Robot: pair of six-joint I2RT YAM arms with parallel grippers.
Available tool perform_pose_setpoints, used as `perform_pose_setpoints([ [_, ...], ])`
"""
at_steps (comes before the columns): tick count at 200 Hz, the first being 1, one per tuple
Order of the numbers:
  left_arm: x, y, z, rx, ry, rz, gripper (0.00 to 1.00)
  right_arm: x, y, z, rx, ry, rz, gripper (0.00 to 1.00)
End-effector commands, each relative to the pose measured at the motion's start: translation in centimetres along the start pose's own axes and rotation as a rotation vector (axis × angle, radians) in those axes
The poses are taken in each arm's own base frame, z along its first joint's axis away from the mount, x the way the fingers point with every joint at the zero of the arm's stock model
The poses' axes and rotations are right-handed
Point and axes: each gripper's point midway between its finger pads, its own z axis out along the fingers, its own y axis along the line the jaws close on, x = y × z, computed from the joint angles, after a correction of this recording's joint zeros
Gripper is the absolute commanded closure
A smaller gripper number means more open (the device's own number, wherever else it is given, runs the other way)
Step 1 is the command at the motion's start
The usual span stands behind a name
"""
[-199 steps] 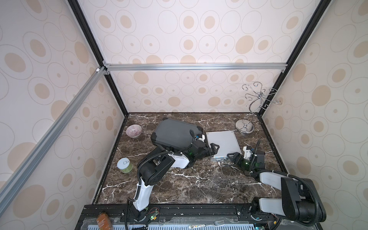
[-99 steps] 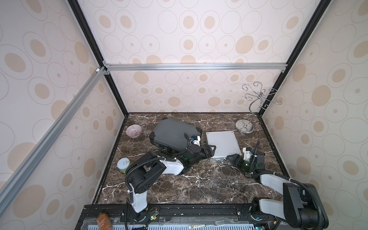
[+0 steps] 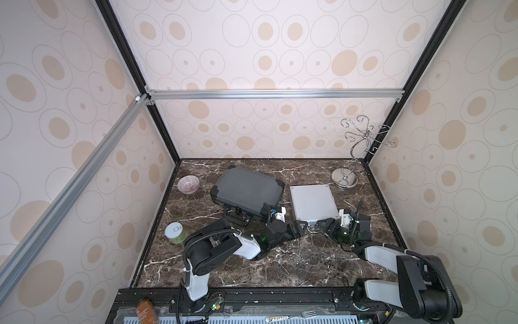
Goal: Open the poker set cases
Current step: Move the poker set case to the center of the board, then pick up the poker set case from the center of the board.
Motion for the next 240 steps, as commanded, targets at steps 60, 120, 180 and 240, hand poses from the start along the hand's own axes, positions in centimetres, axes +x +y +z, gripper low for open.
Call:
perform_pose_setpoints([
  [60, 2.6, -0.4, 2.2, 0.145, 0.062, -0.22, 0.26, 0.8, -1.1, 0.0, 0.057, 0.008, 0.015, 0.25],
  [120, 4.6, -0.1, 3.8, 0.181, 0.116, -0.328, 0.39, 0.6, -0.9, -0.2, 0.048, -0.001, 0.011, 0.25],
  [180, 5.7, 1.4, 4.4, 0.161, 0.129, -0.377, 0.5, 0.4, -0.6, -0.3, 0.041, -0.01, 0.006, 0.25],
  [240, 6.3, 2.8, 5.6, 0.141, 0.128, -0.416, 0.57, 0.5, -0.6, -0.5, 0.039, -0.01, 0.003, 0.25],
])
